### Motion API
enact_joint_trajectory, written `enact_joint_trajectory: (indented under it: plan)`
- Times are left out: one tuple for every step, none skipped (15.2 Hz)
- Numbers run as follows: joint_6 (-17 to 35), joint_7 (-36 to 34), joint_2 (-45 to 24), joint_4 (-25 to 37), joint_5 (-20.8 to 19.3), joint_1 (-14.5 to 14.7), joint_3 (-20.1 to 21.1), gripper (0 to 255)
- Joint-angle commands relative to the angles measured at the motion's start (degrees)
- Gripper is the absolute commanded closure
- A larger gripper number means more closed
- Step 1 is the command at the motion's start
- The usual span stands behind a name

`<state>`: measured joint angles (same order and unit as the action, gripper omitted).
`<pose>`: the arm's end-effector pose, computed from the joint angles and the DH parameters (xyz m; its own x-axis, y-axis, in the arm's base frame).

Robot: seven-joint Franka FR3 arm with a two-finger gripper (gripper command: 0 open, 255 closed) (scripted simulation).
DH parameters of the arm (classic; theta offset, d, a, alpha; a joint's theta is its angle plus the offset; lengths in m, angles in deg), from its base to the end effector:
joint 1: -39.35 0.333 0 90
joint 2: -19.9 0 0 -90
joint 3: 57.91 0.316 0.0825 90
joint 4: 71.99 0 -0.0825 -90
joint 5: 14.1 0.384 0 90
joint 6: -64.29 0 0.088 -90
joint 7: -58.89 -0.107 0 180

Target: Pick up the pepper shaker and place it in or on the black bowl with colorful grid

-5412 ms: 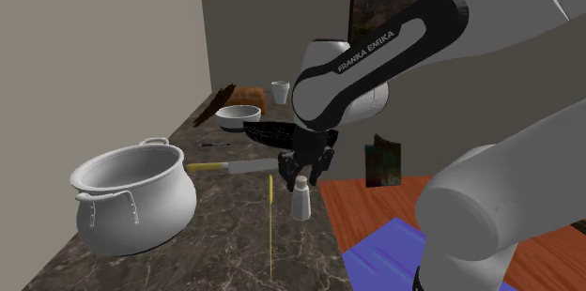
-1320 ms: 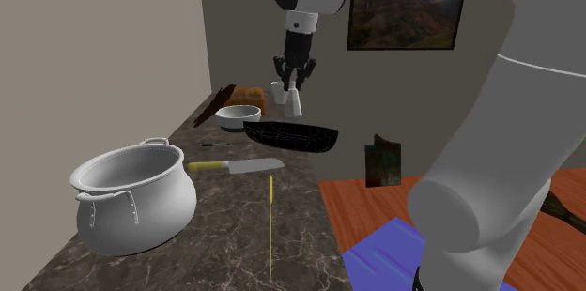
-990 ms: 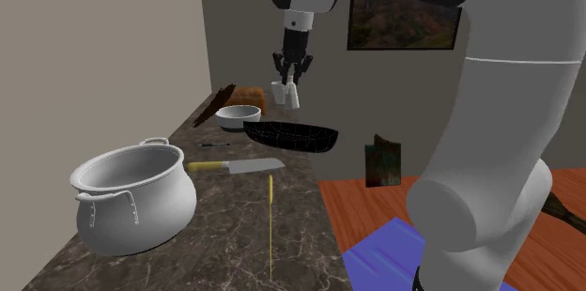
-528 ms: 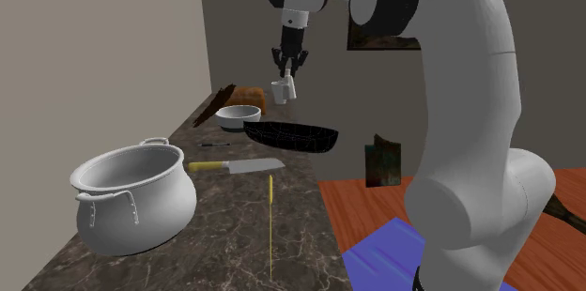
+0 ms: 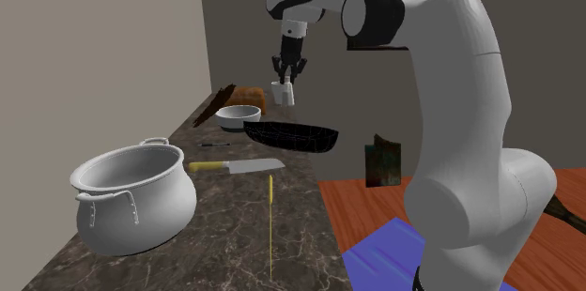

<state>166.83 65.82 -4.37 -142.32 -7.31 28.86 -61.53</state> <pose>0.6800 -0.1508 0.5456 0.9791 -0.1392 0.1481 -0.1293 -0.9888 -0.0747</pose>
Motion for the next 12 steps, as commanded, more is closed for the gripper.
enact_joint_trajectory:
  plan:
    - [1.7,0.1,0.2,-1.9,0.0,0.1,0.0,255]
    - [2.5,0.2,0.3,-2.8,0.0,0.1,0.0,255]
    - [3.4,0.3,0.4,-3.8,0.0,0.1,0.0,255]
    - [4.2,0.3,0.5,-4.7,0.1,0.1,0.0,255]
    - [5.0,0.4,0.6,-5.5,0.1,0.2,0.0,255]
    - [5.8,0.5,0.6,-6.4,0.1,0.2,0.0,255]
    - [6.6,0.6,0.6,-7.2,0.1,0.2,0.0,255]
    - [7.3,0.6,0.7,-8.0,0.2,0.2,0.1,255]
    - [8.1,0.7,0.7,-8.7,0.2,0.2,0.1,255]
    - [8.8,0.8,0.6,-9.5,0.2,0.3,0.1,255]
    - [9.6,0.9,0.6,-10.2,0.2,0.3,0.1,255]
    - [10.3,0.9,0.6,-10.9,0.3,0.3,0.1,255]
